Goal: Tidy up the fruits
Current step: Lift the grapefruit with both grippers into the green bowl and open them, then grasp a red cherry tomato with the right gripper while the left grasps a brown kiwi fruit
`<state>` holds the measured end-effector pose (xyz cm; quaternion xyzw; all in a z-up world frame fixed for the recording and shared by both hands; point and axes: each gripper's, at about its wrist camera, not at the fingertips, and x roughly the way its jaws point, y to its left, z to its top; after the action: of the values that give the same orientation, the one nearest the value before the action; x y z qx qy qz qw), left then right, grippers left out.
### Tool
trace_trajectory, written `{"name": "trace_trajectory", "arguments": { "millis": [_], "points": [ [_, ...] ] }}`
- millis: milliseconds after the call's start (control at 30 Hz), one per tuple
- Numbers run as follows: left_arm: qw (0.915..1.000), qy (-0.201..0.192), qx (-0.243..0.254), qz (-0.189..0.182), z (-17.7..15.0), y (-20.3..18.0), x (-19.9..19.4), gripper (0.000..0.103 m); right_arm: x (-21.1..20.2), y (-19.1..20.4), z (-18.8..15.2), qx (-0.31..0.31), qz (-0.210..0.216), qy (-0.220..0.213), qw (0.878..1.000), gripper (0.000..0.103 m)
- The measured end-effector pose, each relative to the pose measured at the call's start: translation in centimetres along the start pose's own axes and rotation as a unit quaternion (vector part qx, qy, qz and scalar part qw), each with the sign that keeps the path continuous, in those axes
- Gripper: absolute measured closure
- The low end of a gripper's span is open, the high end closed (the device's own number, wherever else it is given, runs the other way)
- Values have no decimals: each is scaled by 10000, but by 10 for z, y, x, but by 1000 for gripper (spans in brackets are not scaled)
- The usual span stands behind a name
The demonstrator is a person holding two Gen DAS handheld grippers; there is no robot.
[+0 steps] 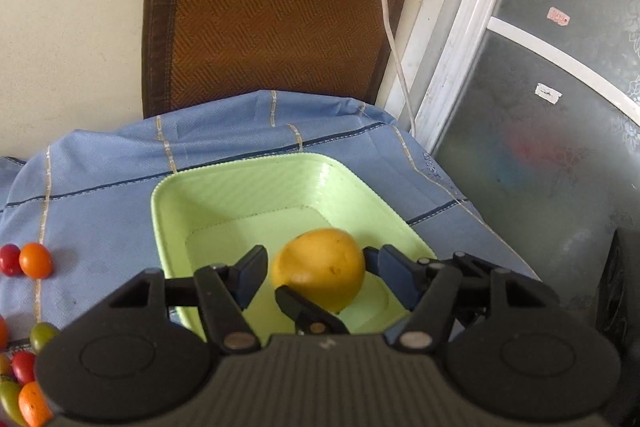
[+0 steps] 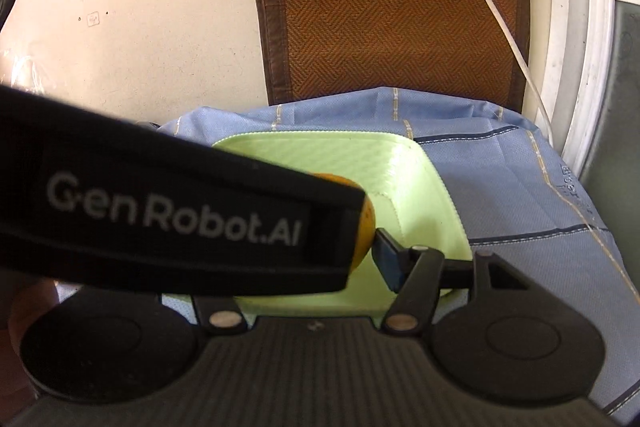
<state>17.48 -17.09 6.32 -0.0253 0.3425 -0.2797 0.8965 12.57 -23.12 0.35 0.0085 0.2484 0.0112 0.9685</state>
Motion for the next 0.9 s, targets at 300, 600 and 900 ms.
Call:
{"name": "trace_trajectory", "arguments": {
  "millis": [300, 600, 900],
  "points": [
    [9909, -861, -786, 667, -40, 103, -121, 39, -52, 12, -14, 235, 140, -801, 9964, 37],
    [9671, -823, -1694, 1711, -114, 193, -186, 45, -53, 90, -33, 264, 1495, -327, 9879, 65],
    [9702, -821, -1759, 1449, -125, 216, -181, 53, -24, 178, -34, -536, 1996, 245, 9781, 69]
  ]
}}
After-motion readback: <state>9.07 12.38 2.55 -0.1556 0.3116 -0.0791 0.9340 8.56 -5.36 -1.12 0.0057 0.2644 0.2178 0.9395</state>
